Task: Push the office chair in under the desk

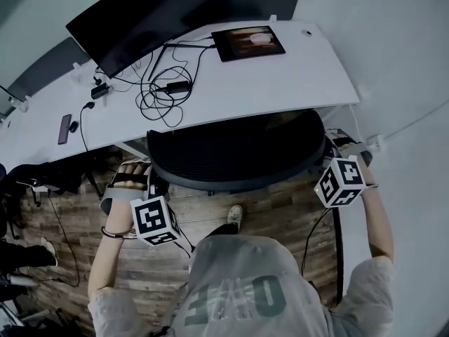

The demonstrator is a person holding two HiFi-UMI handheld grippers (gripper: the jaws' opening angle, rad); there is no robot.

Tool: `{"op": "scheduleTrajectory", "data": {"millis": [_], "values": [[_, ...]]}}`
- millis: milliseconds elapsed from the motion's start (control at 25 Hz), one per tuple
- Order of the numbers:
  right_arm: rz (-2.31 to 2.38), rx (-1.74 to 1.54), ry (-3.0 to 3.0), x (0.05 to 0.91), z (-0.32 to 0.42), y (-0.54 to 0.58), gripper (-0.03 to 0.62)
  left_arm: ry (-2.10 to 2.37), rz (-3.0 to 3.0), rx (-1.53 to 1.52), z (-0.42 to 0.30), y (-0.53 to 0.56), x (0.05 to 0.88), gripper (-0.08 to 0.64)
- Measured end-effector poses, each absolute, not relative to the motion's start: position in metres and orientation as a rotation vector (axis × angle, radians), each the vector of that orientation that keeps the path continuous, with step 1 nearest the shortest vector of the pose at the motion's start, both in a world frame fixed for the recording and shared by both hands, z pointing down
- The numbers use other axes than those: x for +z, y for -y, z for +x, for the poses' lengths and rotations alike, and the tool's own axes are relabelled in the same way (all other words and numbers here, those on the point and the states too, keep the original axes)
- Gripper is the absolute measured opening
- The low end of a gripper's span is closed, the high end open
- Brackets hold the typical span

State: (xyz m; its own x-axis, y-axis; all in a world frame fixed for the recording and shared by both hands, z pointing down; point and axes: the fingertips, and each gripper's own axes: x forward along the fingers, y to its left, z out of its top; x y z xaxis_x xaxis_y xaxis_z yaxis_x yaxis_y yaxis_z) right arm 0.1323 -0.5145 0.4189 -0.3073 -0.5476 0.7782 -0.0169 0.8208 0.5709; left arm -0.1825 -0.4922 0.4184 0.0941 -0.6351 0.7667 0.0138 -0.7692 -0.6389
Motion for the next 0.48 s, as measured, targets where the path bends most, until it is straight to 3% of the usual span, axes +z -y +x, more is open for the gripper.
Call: {"op": "scheduleTrajectory", "data": {"millis": [480], "values": [[0.407, -0.618, 1.849, 0.415, 0.132, 0.57, 0.16, -0.679, -1.85, -1.791, -0.185, 0.545, 0.418, 0.153]]}}
